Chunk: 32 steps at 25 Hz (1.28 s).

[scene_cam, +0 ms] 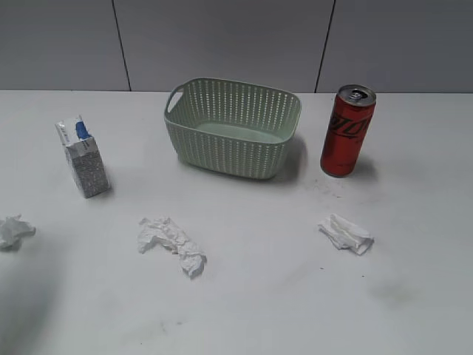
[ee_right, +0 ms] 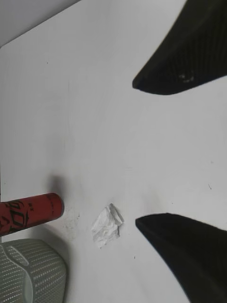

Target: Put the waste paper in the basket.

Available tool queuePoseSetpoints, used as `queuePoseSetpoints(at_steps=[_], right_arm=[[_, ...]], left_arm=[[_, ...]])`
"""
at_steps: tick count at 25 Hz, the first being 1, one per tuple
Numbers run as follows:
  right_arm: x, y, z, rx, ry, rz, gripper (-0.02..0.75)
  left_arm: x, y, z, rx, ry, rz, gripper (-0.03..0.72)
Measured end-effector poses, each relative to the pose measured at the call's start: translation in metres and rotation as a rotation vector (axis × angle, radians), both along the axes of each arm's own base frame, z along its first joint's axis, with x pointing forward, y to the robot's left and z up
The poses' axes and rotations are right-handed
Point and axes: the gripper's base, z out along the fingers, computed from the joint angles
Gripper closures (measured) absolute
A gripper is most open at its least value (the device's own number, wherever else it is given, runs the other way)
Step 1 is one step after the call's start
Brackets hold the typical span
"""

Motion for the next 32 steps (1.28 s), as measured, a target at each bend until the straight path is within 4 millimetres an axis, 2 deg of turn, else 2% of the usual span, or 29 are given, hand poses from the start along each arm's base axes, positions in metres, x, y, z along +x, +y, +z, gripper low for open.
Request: queuePoseSetpoints(at_steps=[3, 8, 12, 15, 20, 28, 32], right_arm=[[0.0, 0.0, 0.0, 0.0, 0.0, 0.0, 0.149], [0.0, 0.0, 0.0, 0.0, 0.0, 0.0, 0.149], [0.0, 0.0, 0.0, 0.0, 0.0, 0.0, 0.149], [0.0, 0.0, 0.0, 0.0, 0.0, 0.0, 0.149], [0.0, 0.0, 0.0, 0.0, 0.001, 0.0, 0.149], [0.0, 0.0, 0.0, 0.0, 0.001, 0.0, 0.149], [0.0, 0.0, 0.0, 0.001, 0.001, 0.001, 0.149]], left_arm=[[0.022, -0.002, -0.019, 0.031, 0.076, -0.009, 0.079], [0.048, -0.004, -0.052, 0.065, 0.16, -0.023, 0.082], [0.06, -0.002, -0.076, 0.112, 0.176, -0.053, 0.085], [0.067, 0.002, -0.086, 0.123, 0.153, -0.055, 0.086], [0.075, 0.01, -0.099, 0.118, 0.145, -0.03, 0.094], [0.076, 0.01, -0.122, 0.109, 0.218, -0.017, 0.098], [0.076, 0.01, -0.127, 0.109, 0.237, -0.016, 0.149]])
